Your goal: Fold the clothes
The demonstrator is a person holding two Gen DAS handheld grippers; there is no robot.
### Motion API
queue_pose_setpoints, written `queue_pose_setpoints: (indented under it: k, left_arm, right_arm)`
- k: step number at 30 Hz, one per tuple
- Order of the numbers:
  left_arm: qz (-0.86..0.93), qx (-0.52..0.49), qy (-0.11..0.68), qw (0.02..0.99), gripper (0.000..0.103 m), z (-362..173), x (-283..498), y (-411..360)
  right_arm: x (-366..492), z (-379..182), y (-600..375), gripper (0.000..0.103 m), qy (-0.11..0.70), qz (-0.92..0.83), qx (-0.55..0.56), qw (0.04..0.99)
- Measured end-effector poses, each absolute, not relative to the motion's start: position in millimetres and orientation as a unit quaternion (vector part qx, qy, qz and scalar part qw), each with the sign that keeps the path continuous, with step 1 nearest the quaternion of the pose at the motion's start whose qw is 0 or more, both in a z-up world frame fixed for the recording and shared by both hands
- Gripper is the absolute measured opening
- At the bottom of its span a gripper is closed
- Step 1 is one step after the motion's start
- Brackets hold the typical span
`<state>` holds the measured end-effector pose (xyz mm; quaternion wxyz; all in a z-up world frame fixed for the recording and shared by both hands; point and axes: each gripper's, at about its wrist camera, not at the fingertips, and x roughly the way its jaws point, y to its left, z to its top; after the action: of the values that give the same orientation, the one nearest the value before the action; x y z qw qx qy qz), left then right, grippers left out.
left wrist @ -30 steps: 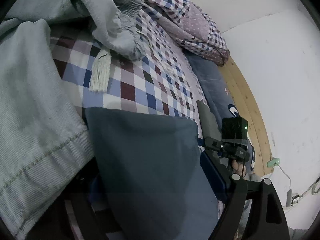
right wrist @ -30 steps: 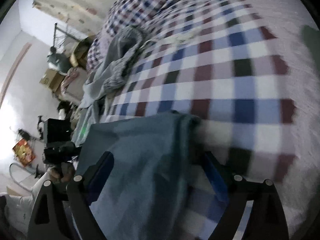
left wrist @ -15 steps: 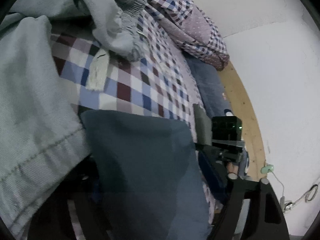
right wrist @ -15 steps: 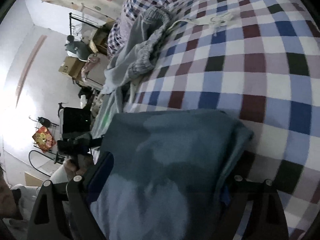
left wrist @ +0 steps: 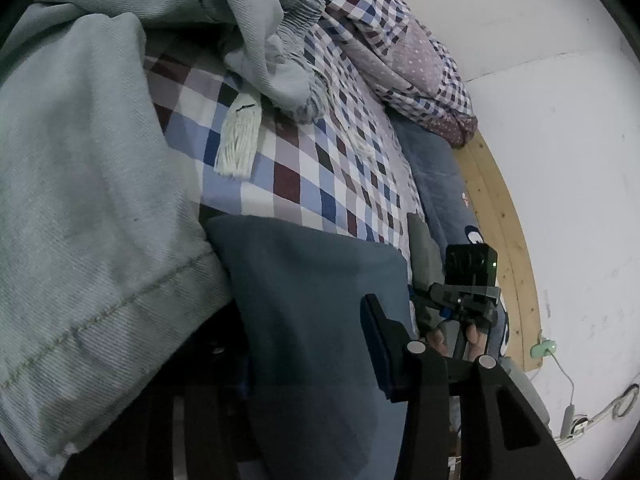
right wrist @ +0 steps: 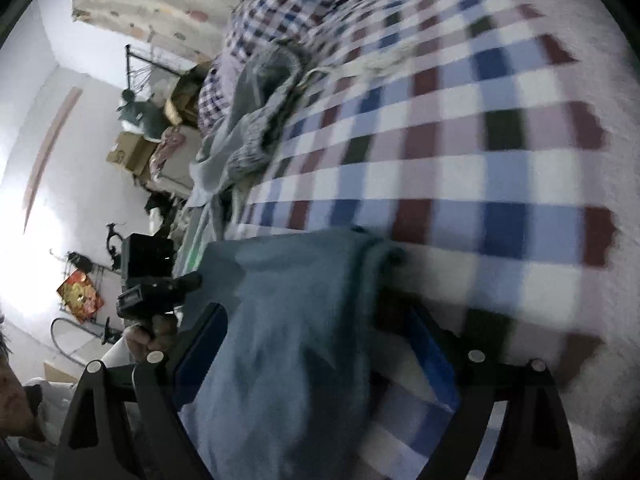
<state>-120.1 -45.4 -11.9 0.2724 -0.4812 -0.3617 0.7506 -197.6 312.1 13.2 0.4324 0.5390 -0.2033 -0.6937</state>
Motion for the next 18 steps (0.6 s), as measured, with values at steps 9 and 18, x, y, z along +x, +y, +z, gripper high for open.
queue_pose_setpoints:
  k: [9,18]
  left_arm:
    - [0.751,-0.48,-0.36,0.276,0.041,-10.0,-127.6,-37.0]
    - [0.802,-0.452,-0.297,0.253,0.01,18.2,-111.6,-27.4]
  right_arm:
    - [-196.9,19.5,276.7,0.087,-0.15,-0.716,0.536,0.421]
    - [-163.9,47.9,261.9,0.017,-0.069,-0.791,0.493,0.356]
